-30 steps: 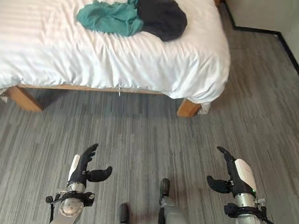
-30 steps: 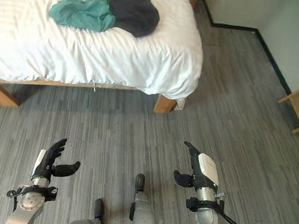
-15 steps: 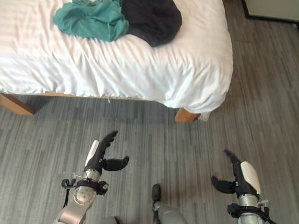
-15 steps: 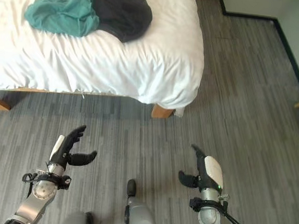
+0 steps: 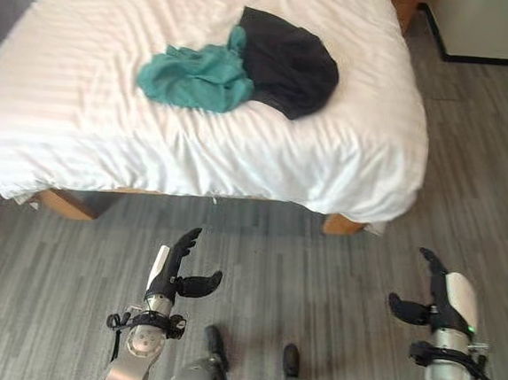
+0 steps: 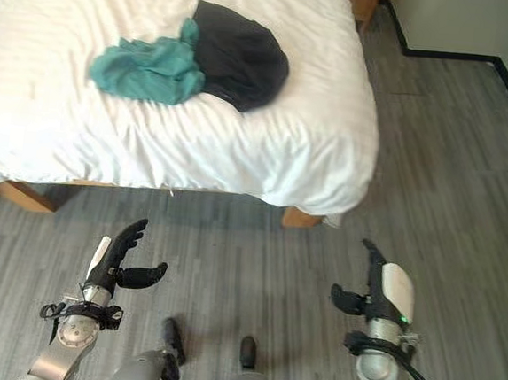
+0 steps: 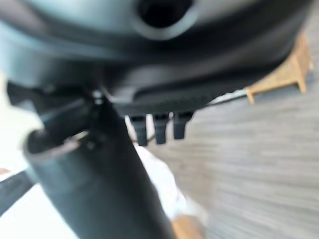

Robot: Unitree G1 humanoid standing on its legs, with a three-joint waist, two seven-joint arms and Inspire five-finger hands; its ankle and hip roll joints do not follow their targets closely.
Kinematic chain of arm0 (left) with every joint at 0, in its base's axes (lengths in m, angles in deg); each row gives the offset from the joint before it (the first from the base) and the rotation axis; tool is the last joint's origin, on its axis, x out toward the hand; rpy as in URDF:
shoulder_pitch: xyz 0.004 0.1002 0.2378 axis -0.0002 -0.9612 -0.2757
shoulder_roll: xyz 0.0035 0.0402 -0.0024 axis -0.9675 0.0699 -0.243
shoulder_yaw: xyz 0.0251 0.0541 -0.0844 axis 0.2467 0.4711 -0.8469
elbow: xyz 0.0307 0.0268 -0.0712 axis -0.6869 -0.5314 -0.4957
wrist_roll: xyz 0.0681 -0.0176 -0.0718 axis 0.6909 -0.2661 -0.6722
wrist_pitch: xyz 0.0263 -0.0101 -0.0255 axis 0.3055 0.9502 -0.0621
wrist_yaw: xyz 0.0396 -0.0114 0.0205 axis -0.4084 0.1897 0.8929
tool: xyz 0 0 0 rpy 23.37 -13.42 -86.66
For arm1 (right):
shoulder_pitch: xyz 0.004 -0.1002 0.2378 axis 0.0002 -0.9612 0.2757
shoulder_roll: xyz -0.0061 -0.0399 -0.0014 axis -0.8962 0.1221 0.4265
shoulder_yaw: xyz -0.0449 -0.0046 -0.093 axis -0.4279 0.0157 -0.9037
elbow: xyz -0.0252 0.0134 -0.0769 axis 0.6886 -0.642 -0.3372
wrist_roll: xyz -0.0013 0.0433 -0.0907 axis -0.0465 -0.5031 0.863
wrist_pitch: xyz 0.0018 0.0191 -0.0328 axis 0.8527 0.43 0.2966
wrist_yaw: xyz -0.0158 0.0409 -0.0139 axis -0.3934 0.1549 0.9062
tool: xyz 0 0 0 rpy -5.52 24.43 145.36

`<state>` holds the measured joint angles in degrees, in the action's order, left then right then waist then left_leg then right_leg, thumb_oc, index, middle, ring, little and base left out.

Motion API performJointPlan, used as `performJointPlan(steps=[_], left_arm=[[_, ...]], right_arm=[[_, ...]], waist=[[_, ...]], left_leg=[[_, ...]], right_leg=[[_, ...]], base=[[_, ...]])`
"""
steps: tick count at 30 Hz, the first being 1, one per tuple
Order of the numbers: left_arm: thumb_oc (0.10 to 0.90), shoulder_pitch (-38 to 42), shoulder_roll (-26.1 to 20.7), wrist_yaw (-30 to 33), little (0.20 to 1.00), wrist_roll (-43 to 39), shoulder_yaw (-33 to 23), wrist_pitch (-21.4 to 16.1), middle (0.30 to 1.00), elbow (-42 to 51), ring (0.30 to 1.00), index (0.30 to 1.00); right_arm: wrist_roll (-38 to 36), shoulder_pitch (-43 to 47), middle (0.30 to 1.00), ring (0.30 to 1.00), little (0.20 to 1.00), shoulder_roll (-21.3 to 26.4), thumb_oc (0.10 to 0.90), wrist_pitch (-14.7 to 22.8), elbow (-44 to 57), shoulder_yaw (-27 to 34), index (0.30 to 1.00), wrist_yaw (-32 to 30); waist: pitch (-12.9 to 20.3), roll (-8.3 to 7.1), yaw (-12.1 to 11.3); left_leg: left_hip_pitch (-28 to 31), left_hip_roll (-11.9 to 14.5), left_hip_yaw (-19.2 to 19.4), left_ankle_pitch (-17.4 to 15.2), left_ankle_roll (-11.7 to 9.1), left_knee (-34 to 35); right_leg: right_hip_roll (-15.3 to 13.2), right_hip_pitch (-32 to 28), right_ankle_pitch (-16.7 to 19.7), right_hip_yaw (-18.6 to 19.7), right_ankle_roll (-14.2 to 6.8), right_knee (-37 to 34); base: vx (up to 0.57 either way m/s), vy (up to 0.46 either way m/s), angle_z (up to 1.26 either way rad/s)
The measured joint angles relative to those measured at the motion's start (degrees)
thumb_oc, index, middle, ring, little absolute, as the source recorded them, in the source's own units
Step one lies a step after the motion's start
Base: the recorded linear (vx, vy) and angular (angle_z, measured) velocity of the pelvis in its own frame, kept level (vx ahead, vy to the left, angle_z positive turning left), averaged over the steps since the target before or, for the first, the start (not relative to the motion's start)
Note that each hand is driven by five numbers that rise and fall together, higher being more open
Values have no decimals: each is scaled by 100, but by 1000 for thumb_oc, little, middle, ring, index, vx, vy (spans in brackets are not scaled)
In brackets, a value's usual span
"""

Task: Pick up bed clothes into laundry basket.

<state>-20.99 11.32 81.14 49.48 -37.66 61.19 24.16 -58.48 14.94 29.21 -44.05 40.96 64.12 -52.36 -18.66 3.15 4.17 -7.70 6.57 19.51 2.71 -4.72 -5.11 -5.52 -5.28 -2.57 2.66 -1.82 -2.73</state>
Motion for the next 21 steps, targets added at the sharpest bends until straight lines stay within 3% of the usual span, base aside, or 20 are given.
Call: performJointPlan(steps=[1, 2, 3, 5, 6, 7, 8, 9, 12, 13, 14, 16, 18, 19, 20, 21], left_arm=[[800, -124, 71, 44, 900, -26, -236, 62, 900, -81, 900, 900], [800, -354, 96, 137, 900, -35, -251, 140, 900, -107, 900, 900], [800, -533, 68, 141, 900, -31, -260, 174, 900, -96, 900, 900], [800, -461, -78, 148, 900, -35, -321, 185, 900, -82, 900, 900], [800, -451, -173, 154, 900, -36, -309, 183, 900, -60, 900, 900], [800, -456, -245, 151, 900, -35, -336, 190, 900, -68, 900, 900], [800, -449, -307, 147, 900, -36, -328, 211, 900, -67, 900, 900], [800, -371, -345, 122, 900, -34, -279, 215, 900, -71, 900, 900], [800, -197, -369, 104, 900, -28, -142, 235, 900, -78, 900, 900], [800, -81, -397, 98, 900, -26, -172, 226, 900, -92, 900, 900], [800, -4, -468, 92, 900, -25, -163, 270, 900, -118, 900, 900], [800, 134, -489, 25, 900, -31, -62, 302, 900, -113, 900, 900], [800, 133, -419, 32, 900, -36, -96, 284, 900, -39, 900, 900], [800, 182, -419, 13, 900, -35, -62, 286, 900, -42, 900, 900], [800, 236, -408, -6, 900, -33, -56, 283, 900, -82, 900, 900], [800, 275, -383, -6, 900, -34, -58, 285, 900, -149, 900, 900]], right_arm=[[-1, 101, 900, 900, 900, -7, 800, -46, -37, -192, 900, 1], [8, 78, 900, 900, 900, -9, 800, -39, 56, -259, 900, -7], [17, 67, 900, 900, 900, -15, 800, 3, 185, -290, 900, -63], [41, 115, 900, 900, 900, -28, 800, 10, 371, -302, 900, -61], [77, 80, 900, 900, 900, -47, 800, 9, 454, -307, 900, -42], [94, 98, 900, 900, 900, -86, 800, 6, 475, -338, 900, -42], [132, 159, 900, 900, 900, -174, 800, -1, 527, -336, 900, -70], [169, 278, 900, 900, 900, -182, 800, -2, 553, -331, 900, -114], [188, 506, 900, 900, 900, -142, 800, -18, 555, -332, 900, -137], [193, 754, 900, 900, 900, -93, 800, -28, 569, -363, 900, -162], [196, 968, 900, 900, 900, -32, 800, -24, 586, -384, 900, -171], [252, 923, 900, 900, 900, 425, 800, -23, 747, -346, 900, -201], [303, 939, 900, 900, 900, 796, 800, 3, 946, -322, 900, -219], [305, 932, 900, 900, 900, 946, 800, 4, 1135, -254, 900, -220], [309, 995, 900, 900, 900, 1099, 800, 24, 1302, -219, 900, -230], [311, 1056, 900, 900, 900, 1156, 800, 39, 1341, -221, 900, -235]], waist=[[-32, -248, -47], [174, -293, -155], [503, -219, -226], [485, -354, -319], [476, -516, -309], [494, -654, -360], [580, -775, -349], [580, -798, -309], [579, -776, -261], [535, -738, -186], [463, -654, -159], [390, -568, -107], [315, -455, 4], [259, -397, 65], [182, -371, 163], [171, -366, 182]], left_leg=[[13, -75, -57, -279, -221, -490], [-77, -112, 51, -453, 12, -644], [-176, -131, 237, -615, 433, -535], [-149, -189, 535, -431, 788, -417], [-38, -308, 547, -617, 853, -345], [105, -389, 648, -503, 884, -249], [165, -437, 751, -503, 872, -139], [249, -452, 765, -479, 899, -4], [483, -418, 854, -337, 880, 373], [538, -363, 856, -489, 839, 403], [631, -211, 941, -368, 864, 514], [917, -244, 883, -392, 923, 721], [1076, -222, 753, -394, 939, 923], [1082, -197, 676, -324, 853, 979], [1071, -193, 517, -283, 850, 996], [1068, -185, 509, -267, 824, 1015]], right_leg=[[-112, 72, -104, 424, -58, 262], [-192, 78, -174, 632, -131, 76], [-241, 111, -248, 789, -225, -188], [-321, 148, -282, 751, -348, 44], [-375, -42, -46, 698, -324, 197], [-518, -37, -161, 651, -541, 305], [-549, -3, -133, 688, -576, 332], [-539, 5, -88, 688, -666, 366], [-405, 252, -118, 578, -913, 857], [-228, 611, -91, 437, -1014, 1517], [-208, 965, -101, 9, -1112, 2172], [-367, 1272, -174, -846, -1115, 3009], [-192, 1372, -560, -855, -779, 2883], [-69, 1433, -605, -872, -722, 2375], [-20, 1483, -448, -888, -536, 1573], [5, 1568, -330, -840, -489, 1257]], base=[[418, 105, -106], [285, 73, -100], [144, 29, -92], [500, 136, -47], [544, 149, -20], [177, 47, -32], [144, 51, -32], [233, 78, -28], [194, 84, -23], [325, 116, -37], [292, 69, -49], [346, 56, -6], [442, -87, 26], [438, -163, 40], [340, -126, 40], [202, -88, 47]])
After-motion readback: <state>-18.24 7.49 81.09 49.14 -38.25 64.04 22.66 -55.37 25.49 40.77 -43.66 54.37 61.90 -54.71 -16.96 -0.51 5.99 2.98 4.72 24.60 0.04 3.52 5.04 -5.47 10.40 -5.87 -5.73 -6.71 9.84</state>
